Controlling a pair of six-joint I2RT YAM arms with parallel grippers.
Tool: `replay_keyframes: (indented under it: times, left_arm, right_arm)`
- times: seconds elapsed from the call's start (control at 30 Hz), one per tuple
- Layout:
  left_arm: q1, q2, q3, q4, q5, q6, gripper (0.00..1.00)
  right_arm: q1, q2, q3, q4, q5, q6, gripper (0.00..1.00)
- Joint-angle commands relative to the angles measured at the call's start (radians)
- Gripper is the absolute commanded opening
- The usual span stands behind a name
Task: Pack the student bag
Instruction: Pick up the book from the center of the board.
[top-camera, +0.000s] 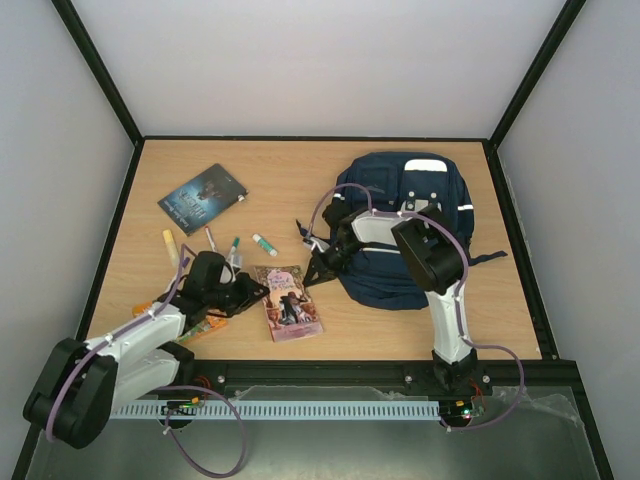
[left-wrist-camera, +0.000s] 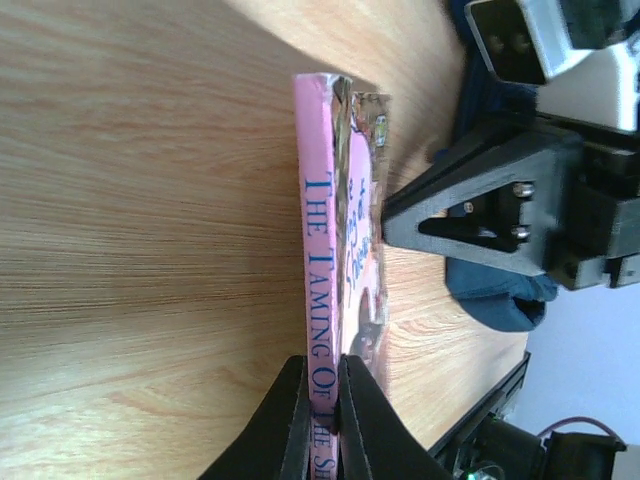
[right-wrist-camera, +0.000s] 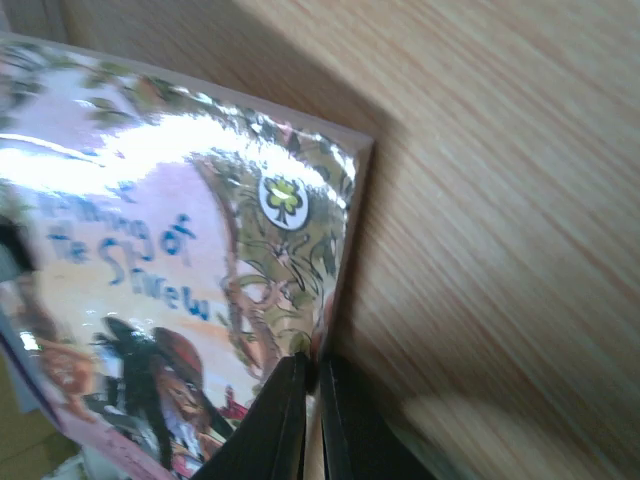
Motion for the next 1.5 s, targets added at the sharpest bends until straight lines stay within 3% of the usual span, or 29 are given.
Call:
replay_keyframes:
  times: [0.0, 0.13, 0.27, 0.5, 0.77, 1.03, 1.3, 1.47]
  left_arm:
    - [-0.005, -0.100, 0.084, -0.131, -0.048, 0.042, 0.02]
    - [-0.010, -0.201, 0.206, -0.263, -0.091, 0.085, 0.02]
    - [-0.019, -0.245, 0.293, -0.305, -0.104, 0.139, 0.02]
    - [-0.052, -0.247, 0.364, -0.266, -0.068, 0.258, 0.02]
    - [-0.154, -0.216, 0.408, -0.090, 0.049, 0.365, 0.02]
    - [-0.198, -0.141, 0.440, 0.113, 0.108, 0.356, 0.02]
    - [-0.237, 0.011, 0.485, 0.334, 0.143, 0.305, 0.02]
    - [-0.252, 0.096, 0.556, 0.360, 0.181, 0.281, 0.02]
  right_arm:
    - [-0.002, 0.010, -0.075, -0.066, 0.385, -0.032, 0.13]
    - [-0.005, -0.148, -0.091, -0.038, 0.404, -0.057, 0.36]
    - [-0.024, -0.314, -0.095, -0.066, 0.430, -0.118, 0.49]
    - [-0.158, -0.720, -0.175, -0.123, 0.365, -0.231, 0.61]
    - [-0.249, -1.027, -0.272, -0.202, 0.202, -0.273, 0.68]
    - [-0.371, -1.116, -0.333, -0.186, 0.003, -0.278, 0.82]
    - [-0.378, -1.125, -0.344, -0.172, -0.169, -0.370, 0.83]
    - [-0.376, -1.078, -0.362, -0.064, -0.179, -0.285, 0.84]
